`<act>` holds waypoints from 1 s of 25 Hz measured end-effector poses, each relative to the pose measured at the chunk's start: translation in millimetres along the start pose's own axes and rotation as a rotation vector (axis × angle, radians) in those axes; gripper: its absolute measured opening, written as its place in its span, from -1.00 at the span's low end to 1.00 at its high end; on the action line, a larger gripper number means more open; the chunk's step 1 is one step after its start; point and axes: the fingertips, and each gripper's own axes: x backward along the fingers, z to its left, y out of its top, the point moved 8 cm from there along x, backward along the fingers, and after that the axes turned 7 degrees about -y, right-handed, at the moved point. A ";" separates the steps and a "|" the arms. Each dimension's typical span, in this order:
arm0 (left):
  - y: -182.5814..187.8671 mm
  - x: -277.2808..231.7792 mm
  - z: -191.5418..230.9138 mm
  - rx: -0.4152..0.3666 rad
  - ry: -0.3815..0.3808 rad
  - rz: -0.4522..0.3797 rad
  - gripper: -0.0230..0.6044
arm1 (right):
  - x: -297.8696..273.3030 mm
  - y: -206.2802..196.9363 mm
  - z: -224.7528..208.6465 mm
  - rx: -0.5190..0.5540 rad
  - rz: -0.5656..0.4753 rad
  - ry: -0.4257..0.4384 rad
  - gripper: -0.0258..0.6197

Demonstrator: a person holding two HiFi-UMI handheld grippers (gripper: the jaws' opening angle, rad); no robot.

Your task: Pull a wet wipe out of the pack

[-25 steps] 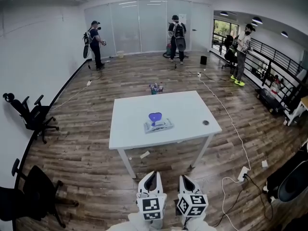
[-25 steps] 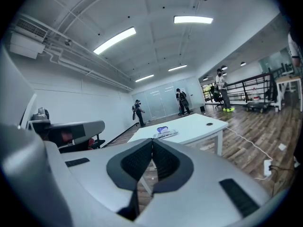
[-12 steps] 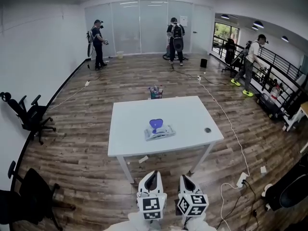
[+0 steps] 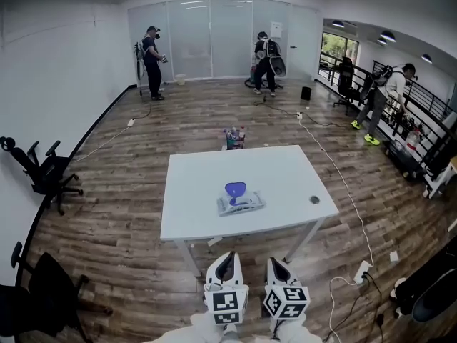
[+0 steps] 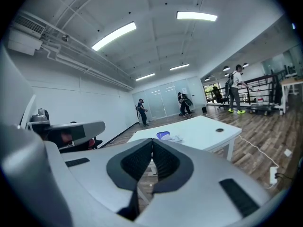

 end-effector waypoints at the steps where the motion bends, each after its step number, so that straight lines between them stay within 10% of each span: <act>1: 0.3 -3.1 1.8 -0.002 0.001 0.002 -0.89 | -3.9 1.5 -0.4 -0.001 -0.002 -0.001 -0.89; 25: -3.8 -56.0 44.9 0.011 -0.005 0.021 -0.89 | -65.5 12.1 4.3 -0.016 0.009 -0.025 -0.89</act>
